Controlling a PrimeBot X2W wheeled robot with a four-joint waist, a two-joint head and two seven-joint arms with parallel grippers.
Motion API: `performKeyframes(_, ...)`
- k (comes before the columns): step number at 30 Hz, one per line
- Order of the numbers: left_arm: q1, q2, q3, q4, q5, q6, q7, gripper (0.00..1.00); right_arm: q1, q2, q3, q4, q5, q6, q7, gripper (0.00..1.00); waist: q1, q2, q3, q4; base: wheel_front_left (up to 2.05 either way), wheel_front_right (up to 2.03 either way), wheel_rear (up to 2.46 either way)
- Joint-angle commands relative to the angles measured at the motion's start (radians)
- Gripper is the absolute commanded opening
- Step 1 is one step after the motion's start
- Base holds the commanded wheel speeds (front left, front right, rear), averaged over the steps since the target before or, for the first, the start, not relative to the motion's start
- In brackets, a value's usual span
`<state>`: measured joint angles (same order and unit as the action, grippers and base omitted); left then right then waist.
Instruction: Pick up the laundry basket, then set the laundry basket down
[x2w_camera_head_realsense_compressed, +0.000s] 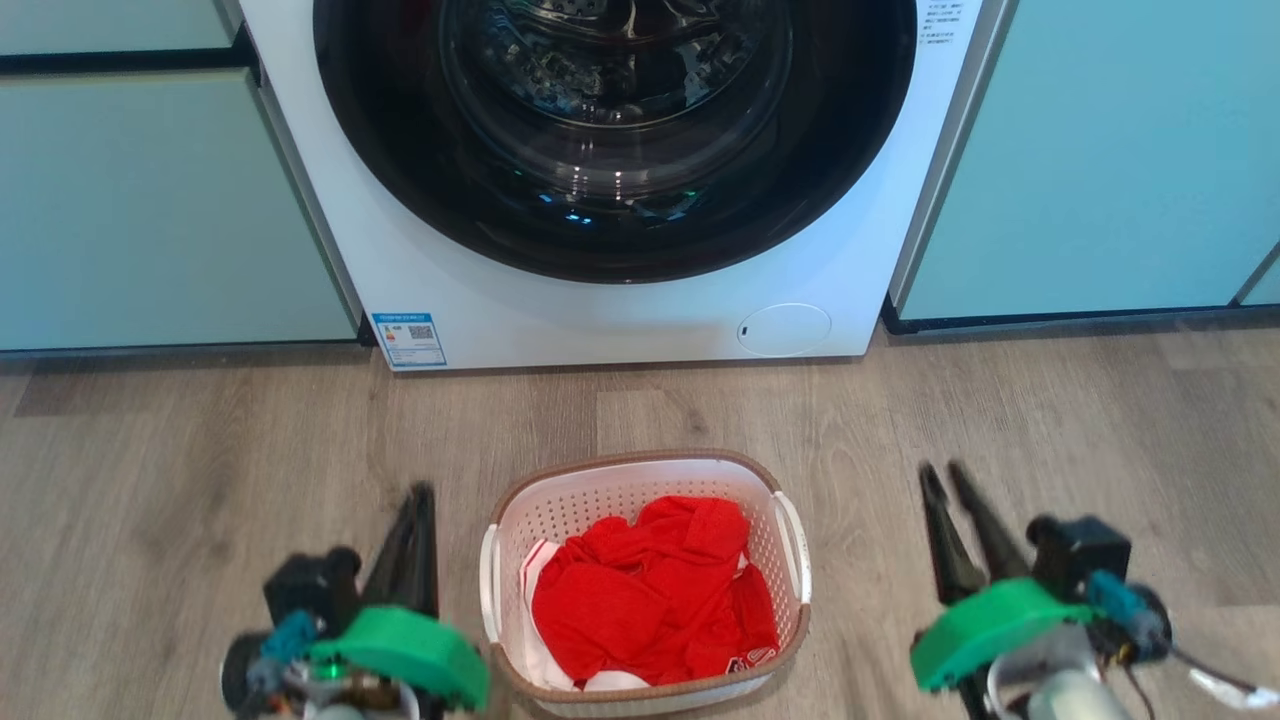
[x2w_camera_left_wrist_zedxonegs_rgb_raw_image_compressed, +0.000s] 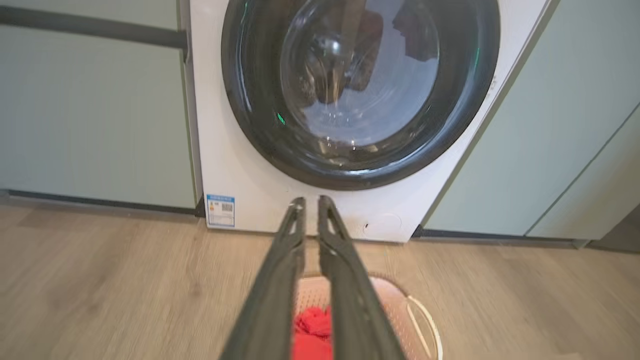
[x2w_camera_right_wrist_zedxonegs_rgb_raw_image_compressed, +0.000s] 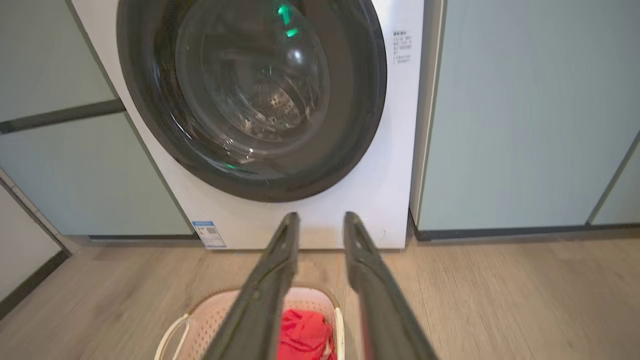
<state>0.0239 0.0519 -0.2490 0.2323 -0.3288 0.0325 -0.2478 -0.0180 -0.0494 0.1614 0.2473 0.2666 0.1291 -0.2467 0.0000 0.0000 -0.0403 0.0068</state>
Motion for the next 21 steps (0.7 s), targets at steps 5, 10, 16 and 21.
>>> performKeyframes(5,-0.008,0.002,0.011,-0.009,-0.051,-0.006,0.011,0.0,-0.005,-0.003,-0.006,-0.01,0.054,0.0,0.009,0.0,0.0,0.0,0.002,0.0,0.0,0.0,0.0)
performKeyframes(10,-0.014,0.004,0.023,-0.007,-0.105,-0.012,0.023,0.0,-0.009,-0.006,-0.013,-0.009,0.112,0.0,0.02,0.0,0.0,0.0,0.003,-0.001,0.0,0.0,0.0)
performKeyframes(16,-0.02,0.006,0.037,-0.004,-0.169,-0.02,0.038,0.0,-0.014,-0.01,-0.021,-0.008,0.181,0.0,0.034,0.0,0.0,0.0,0.005,-0.001,0.0,0.0,0.0)
performKeyframes(21,-0.026,0.008,0.049,-0.002,-0.222,-0.027,0.051,0.0,-0.017,-0.013,-0.029,-0.008,0.237,0.0,0.045,0.0,0.0,0.0,0.007,-0.001,0.0,0.0,0.0)
